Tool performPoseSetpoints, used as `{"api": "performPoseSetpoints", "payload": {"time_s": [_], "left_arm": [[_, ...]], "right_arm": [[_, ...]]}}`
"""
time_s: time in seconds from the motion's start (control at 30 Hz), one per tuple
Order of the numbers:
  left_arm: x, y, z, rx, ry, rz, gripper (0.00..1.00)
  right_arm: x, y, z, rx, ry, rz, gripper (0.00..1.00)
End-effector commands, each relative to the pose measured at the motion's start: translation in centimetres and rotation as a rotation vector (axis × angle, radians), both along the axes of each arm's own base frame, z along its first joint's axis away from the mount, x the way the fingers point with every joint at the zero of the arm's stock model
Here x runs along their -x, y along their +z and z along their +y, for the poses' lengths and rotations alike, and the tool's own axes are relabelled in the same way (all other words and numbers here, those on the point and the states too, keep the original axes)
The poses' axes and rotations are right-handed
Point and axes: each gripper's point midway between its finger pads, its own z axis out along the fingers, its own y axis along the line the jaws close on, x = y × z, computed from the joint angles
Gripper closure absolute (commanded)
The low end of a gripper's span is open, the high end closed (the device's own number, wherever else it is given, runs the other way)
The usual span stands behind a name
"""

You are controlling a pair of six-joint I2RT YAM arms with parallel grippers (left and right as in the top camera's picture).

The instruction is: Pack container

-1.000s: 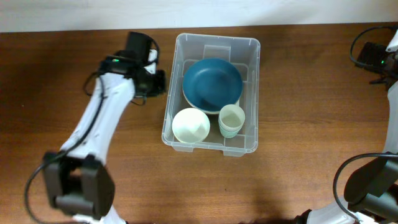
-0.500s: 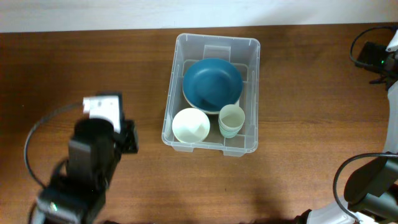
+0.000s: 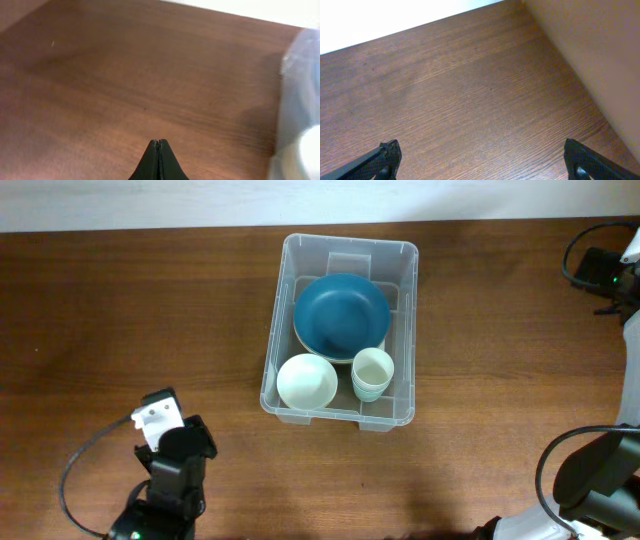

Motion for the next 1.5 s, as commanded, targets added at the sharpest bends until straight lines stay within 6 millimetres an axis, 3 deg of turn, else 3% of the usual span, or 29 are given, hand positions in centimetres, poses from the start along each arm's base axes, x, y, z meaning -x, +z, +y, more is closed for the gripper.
{"api": "performPoseSetpoints", "payload": {"time_s": [0.0,0.1,0.17,0.2,0.27,0.3,0.33,0.67,0.9,1.33,1.47], "left_arm": [[0.0,0.2,1.0,0.044,0.098,-0.065,1.00],[-0.4,0.8,0.9,0.057,0.100,-0.101,0.99],[-0.5,1.0,0.8,0.060,0.100,-0.107,0.72],[-0.5,0.9,0.8,0.060,0.100,-0.106,0.44],[-0.5,0.9,0.8,0.060,0.099,-0.106,0.41],[-0.5,0.9,0.8,0.060,0.099,-0.106,0.26],[-0.5,0.9,0.8,0.060,0.099,-0.106,0.00],[-0.5,0.9,0.8,0.059,0.099,-0.103,0.00],[-1.2,2.0,-0.7,0.134,0.022,-0.158,0.00],[4.2,4.4,-0.1,0.257,-0.061,-0.313,0.00],[4.5,3.2,-0.4,0.288,-0.091,-0.346,0.00]], "right_arm": [[0.1,0.1,-0.4,0.002,-0.021,-0.004,0.01],[0.1,0.1,-0.4,0.002,-0.021,-0.004,0.01],[0.1,0.1,-0.4,0.002,-0.021,-0.004,0.01],[0.1,0.1,-0.4,0.002,-0.021,-0.004,0.01],[0.1,0.1,-0.4,0.002,-0.021,-0.004,0.01],[0.1,0.1,-0.4,0.002,-0.021,-0.004,0.01],[0.1,0.1,-0.4,0.002,-0.021,-0.004,0.01],[0.1,0.1,-0.4,0.002,-0.021,-0.004,0.01],[0.1,0.1,-0.4,0.002,-0.021,-0.004,0.01],[0.1,0.1,-0.4,0.002,-0.021,-0.004,0.01],[0.1,0.1,-0.4,0.002,-0.021,-0.004,0.01]]}}
